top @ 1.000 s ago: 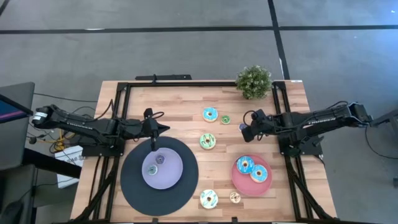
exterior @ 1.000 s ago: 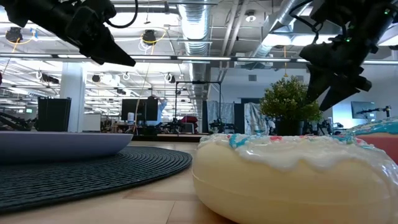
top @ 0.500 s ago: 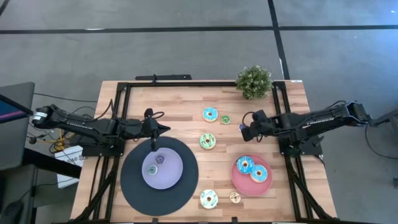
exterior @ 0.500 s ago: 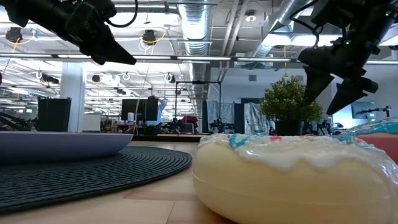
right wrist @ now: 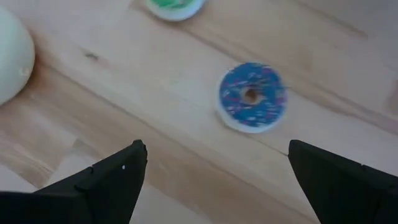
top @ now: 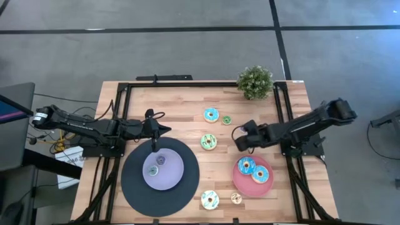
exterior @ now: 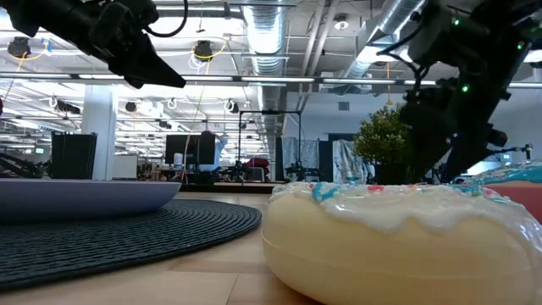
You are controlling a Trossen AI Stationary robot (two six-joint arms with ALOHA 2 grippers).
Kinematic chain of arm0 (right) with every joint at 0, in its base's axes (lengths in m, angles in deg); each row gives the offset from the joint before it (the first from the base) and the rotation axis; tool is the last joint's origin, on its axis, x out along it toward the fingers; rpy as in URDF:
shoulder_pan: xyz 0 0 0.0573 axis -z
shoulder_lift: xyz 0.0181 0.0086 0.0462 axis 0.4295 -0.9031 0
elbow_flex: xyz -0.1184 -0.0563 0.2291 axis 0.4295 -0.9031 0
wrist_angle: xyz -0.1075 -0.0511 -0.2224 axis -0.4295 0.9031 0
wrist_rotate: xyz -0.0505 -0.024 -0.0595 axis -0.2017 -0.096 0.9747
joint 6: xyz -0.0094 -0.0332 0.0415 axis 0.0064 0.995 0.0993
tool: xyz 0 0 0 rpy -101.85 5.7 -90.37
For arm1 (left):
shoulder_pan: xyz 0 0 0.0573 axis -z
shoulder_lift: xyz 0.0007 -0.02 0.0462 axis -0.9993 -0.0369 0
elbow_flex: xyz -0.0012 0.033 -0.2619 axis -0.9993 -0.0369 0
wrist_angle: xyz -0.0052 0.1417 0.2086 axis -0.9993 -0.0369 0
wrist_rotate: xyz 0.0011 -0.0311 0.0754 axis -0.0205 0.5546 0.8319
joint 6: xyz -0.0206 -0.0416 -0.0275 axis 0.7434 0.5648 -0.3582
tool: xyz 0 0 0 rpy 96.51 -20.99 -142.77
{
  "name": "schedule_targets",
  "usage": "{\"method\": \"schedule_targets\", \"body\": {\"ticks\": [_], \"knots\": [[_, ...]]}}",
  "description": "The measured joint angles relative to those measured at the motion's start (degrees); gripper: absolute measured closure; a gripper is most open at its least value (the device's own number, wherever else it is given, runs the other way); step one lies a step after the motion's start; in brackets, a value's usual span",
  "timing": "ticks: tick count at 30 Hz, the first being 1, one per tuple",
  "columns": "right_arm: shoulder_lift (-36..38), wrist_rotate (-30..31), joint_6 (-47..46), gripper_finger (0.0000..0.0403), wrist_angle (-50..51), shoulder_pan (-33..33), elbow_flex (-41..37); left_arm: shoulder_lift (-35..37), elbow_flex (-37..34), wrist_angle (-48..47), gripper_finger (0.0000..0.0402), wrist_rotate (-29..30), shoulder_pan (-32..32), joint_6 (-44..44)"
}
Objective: Pick & Place donuts
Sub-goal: Put the small dark blue donut on the pink plate
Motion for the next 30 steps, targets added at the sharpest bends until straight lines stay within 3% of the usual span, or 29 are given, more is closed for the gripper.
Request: {"method": "schedule_targets", "body": {"ticks": [9,20,30], "knots": [[-10.7,1.6,-3.5,0.0023,-2.6,2.1,0.1,0.0,0.0,0.0,0.0401,-0.1,0.0,0.6],[-10.1,2.2,-1.4,0.0028,-13.2,8.0,-4.6,0.0,0.0,0.0,0.0401,-0.1,0.0,0.6],[-8.6,2.3,-2.3,0.0114,-12.3,8.4,-5.7,0.0,0.0,0.1,0.0401,-0.1,0.0,0.8]]}}
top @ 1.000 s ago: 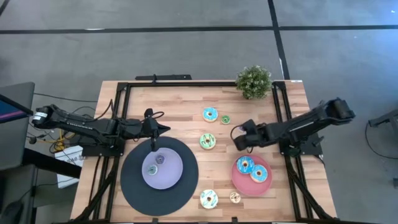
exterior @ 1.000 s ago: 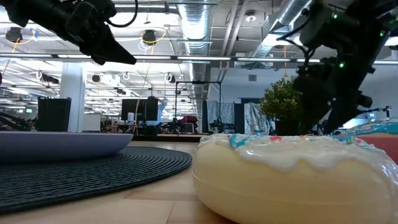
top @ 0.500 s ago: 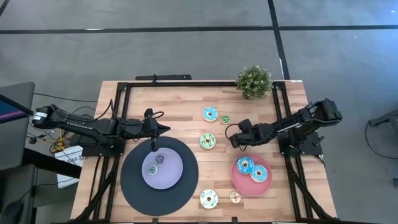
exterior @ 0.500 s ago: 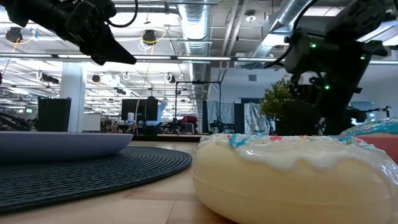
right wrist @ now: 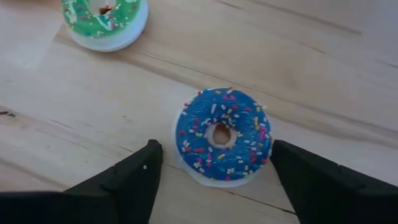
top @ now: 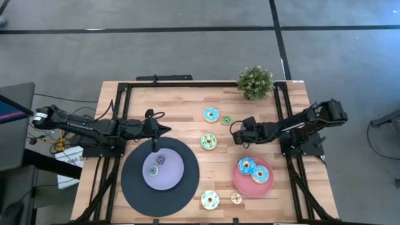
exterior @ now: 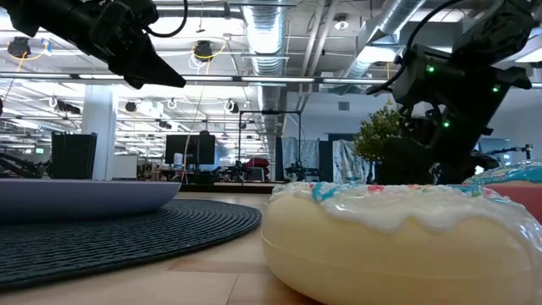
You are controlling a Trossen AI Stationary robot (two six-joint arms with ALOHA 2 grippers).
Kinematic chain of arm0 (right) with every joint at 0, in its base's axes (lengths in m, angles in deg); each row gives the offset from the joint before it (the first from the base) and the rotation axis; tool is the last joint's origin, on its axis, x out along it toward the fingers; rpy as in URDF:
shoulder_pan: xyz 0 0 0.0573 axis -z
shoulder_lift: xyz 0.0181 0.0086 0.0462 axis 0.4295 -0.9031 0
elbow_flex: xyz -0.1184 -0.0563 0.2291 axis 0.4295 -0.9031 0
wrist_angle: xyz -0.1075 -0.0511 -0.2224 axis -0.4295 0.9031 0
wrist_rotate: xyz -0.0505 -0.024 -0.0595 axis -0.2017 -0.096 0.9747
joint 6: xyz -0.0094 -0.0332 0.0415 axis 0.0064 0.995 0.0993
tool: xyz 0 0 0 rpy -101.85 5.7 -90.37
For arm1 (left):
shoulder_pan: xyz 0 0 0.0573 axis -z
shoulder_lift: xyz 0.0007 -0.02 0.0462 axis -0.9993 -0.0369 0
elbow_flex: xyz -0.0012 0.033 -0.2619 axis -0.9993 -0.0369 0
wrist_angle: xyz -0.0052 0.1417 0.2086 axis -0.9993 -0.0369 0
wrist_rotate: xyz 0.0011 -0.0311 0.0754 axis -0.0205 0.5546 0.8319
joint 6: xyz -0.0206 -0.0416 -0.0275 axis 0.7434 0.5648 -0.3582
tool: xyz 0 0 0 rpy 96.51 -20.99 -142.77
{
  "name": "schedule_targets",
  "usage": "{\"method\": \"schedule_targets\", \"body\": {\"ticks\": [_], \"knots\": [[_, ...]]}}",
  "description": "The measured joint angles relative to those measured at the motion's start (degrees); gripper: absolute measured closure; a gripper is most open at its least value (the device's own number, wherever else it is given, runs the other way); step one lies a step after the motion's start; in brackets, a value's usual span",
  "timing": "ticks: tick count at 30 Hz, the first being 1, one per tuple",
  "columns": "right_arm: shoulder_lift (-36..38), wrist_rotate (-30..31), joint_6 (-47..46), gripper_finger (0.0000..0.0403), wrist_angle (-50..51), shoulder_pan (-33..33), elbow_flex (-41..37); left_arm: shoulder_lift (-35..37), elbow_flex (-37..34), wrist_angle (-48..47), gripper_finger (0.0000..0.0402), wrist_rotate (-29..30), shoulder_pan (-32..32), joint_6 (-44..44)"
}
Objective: Pick & Place donuts
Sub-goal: Put the small dark blue donut on the pink plate
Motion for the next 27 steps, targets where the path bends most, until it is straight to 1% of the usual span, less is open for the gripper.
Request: {"method": "schedule_targets", "body": {"ticks": [3,6,17,24,27], "knots": [[0.0,0.3,0.2,0.0131,0.1,0.0,-0.1,0.0,0.0,0.0,0.0401,0.0,0.0,0.1],[0.0,0.3,0.2,0.0140,0.2,0.0,-0.1,0.0,0.0,0.0,0.0401,-0.2,0.0,0.2],[0.0,0.6,0.3,0.0148,0.0,0.0,-0.2,0.0,0.0,0.0,0.0401,-0.3,0.0,0.2],[0.0,0.6,0.4,0.0186,0.2,-0.1,-0.2,0.0,0.0,0.0,0.0401,-0.3,0.0,0.2],[0.0,0.6,0.4,0.0196,0.3,-0.1,-0.2,0.0,0.0,0.0,0.0401,-0.3,0.0,0.6]]}}
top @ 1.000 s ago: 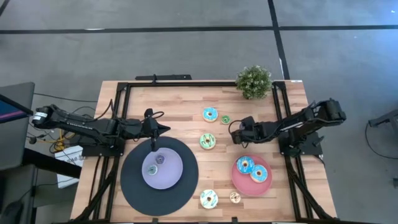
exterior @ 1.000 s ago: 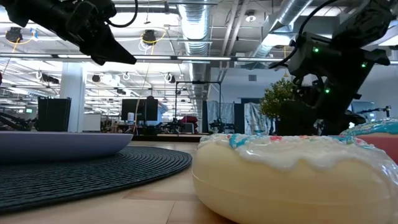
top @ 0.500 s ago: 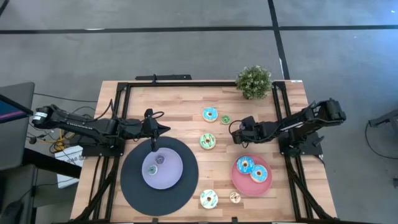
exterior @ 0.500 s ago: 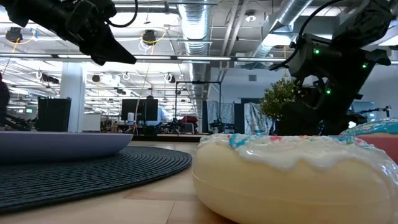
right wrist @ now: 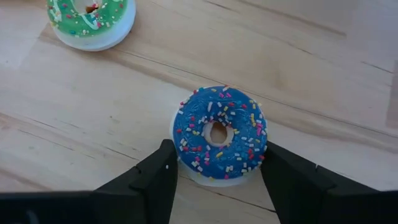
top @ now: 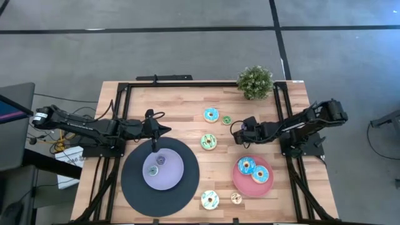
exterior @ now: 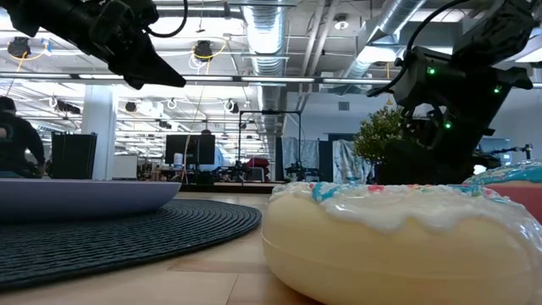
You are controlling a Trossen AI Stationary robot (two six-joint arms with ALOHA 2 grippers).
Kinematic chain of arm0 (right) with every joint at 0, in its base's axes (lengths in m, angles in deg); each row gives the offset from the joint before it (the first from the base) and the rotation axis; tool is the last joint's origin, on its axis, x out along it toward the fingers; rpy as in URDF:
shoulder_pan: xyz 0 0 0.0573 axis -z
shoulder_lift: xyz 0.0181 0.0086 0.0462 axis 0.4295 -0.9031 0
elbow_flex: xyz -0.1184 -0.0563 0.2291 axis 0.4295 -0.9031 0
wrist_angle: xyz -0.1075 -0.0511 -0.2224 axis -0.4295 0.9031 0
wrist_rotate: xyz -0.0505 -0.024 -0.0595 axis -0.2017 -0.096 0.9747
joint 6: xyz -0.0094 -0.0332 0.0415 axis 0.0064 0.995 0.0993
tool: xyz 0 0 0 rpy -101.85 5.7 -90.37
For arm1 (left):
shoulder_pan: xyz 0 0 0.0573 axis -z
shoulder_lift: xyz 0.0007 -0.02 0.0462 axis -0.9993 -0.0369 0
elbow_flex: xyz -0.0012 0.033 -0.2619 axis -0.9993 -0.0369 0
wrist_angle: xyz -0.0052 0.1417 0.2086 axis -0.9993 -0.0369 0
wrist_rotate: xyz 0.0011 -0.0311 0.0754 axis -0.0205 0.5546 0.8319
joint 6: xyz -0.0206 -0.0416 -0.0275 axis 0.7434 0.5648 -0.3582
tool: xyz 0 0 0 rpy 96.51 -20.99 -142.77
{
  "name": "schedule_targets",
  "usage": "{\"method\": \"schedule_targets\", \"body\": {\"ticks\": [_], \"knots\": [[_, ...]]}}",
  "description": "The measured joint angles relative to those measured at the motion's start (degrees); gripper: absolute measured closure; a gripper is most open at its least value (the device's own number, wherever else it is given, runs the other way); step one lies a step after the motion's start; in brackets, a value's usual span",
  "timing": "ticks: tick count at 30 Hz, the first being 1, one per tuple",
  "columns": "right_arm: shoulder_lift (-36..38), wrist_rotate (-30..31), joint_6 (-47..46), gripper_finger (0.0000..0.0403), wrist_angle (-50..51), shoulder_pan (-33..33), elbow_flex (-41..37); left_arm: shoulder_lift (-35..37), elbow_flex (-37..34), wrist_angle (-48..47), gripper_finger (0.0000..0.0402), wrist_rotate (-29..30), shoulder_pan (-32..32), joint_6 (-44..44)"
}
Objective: Pick & Place donuts
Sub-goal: Put the small dark blue donut on the pink plate
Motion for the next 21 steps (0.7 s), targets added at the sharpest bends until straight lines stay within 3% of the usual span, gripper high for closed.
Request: {"method": "schedule_targets", "body": {"ticks": [6,12,16,21], "knots": [[1.8,-0.2,0.0,0.0198,-0.1,-0.8,0.2,0.0,0.0,0.0,0.0401,0.0,0.0,0.3],[8.1,-1.3,2.3,0.0196,-4.0,-5.9,0.9,0.0,0.0,0.0,0.0401,0.0,0.0,0.3],[10.2,-0.4,12.0,0.0200,-18.7,-11.0,0.9,0.0,0.0,0.0,0.0401,0.0,0.0,0.3],[7.4,-0.1,30.3,0.0202,-47.4,-15.0,1.2,0.0,0.0,0.1,0.0401,0.0,0.0,0.3]]}}
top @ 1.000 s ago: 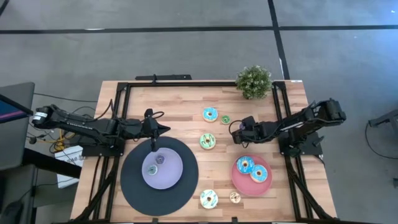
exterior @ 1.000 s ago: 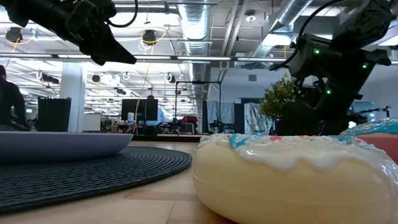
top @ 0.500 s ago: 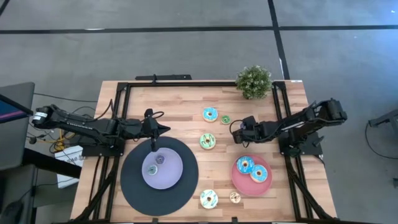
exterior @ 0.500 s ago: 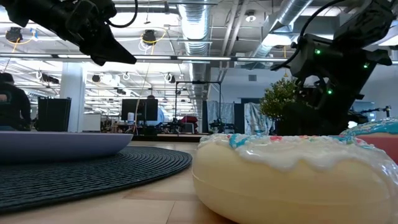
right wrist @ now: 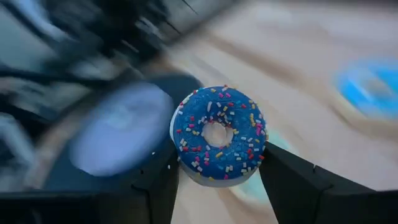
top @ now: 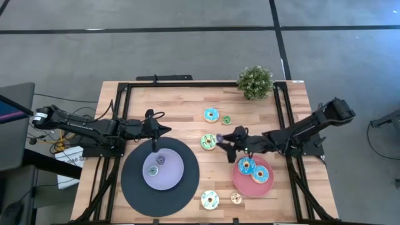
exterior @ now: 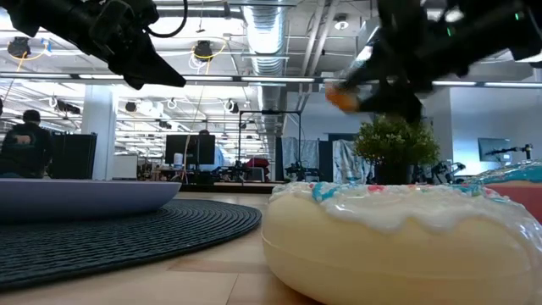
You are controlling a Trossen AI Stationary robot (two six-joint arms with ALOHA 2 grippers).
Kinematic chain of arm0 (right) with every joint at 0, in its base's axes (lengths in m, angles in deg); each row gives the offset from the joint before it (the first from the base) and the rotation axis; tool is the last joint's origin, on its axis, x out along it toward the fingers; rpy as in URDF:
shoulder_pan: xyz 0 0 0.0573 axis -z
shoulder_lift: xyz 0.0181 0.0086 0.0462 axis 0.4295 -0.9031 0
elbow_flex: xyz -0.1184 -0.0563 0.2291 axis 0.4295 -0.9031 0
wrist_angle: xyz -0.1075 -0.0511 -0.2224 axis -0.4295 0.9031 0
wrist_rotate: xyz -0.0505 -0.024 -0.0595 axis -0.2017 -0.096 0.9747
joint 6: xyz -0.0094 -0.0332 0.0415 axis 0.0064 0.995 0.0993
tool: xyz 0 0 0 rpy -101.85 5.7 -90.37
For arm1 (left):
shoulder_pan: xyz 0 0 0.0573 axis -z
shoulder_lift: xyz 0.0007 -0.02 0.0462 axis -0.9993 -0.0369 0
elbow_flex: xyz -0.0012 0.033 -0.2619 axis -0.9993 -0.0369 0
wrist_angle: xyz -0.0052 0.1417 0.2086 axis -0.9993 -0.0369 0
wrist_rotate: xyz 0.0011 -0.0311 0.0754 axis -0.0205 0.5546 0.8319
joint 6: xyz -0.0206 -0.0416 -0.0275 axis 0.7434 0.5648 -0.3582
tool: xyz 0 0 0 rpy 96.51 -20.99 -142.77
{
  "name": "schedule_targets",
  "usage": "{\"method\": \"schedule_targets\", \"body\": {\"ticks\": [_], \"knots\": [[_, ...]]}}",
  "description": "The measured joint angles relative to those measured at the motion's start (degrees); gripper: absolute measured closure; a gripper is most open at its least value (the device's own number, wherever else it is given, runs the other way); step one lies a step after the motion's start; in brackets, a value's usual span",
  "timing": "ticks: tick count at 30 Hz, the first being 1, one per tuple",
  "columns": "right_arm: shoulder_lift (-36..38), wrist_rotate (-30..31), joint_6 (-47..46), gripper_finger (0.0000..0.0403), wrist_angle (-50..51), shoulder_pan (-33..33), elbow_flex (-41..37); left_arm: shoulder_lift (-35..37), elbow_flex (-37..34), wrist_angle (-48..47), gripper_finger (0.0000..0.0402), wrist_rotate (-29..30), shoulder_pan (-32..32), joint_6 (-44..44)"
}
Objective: Pick & Place donuts
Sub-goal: Put the small dark blue donut on the pink plate
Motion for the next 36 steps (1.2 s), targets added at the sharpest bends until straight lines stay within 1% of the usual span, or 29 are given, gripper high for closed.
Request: {"method": "schedule_targets", "body": {"ticks": [2,3,5,7,9,12,15,18,20,23,28,31,36], "knots": [[-3.1,-0.5,5.2,0.0202,-6.5,0.0,2.4,0.0,0.0,0.2,0.0401,0.0,0.0,0.1],[-4.8,-1.2,6.9,0.0202,-6.9,0.2,4.3,0.0,0.0,0.3,0.0401,0.0,0.0,0.2],[-8.6,-3.1,10.4,0.0203,-4.5,1.0,9.9,0.0,0.0,0.7,0.0401,0.0,0.0,0.2],[-12.9,-5.4,13.3,0.0203,0.7,2.0,16.9,0.0,0.0,1.6,0.0401,0.0,0.0,0.2],[-17.6,-8.2,15.4,0.0204,8.0,2.9,24.3,0.0,0.0,2.6,0.0401,0.0,0.0,0.0],[-25.3,-13.4,18.9,0.0203,18.4,4.0,35.6,0.0,0.0,3.0,0.0401,0.5,0.0,-0.9],[-32.7,-18.5,21.0,0.0203,26.2,4.3,45.5,0.0,0.0,3.0,0.0401,1.7,0.0,-0.9],[-39.4,-21.2,23.2,0.0203,31.8,4.0,53.4,0.0,0.0,3.2,0.0401,3.3,0.0,-0.9],[-43.2,-21.5,24.1,0.0203,34.2,3.5,57.8,0.0,0.0,3.6,0.0401,3.5,0.0,-0.9],[-48.0,-22.0,24.2,0.0203,36.1,3.4,63.0,0.0,0.0,3.6,0.0401,3.5,0.0,-0.8],[-53.7,-27.3,25.7,0.0203,37.0,4.9,69.9,0.0,0.0,3.6,0.0401,3.5,0.0,0.4],[-54.6,-27.7,25.8,0.0203,39.5,6.0,71.9,0.0,0.0,3.6,0.0401,3.2,0.0,0.8],[-54.5,-27.6,25.0,0.0192,42.2,7.4,72.1,0.0,0.0,3.6,0.0401,2.3,0.0,1.2]]}}
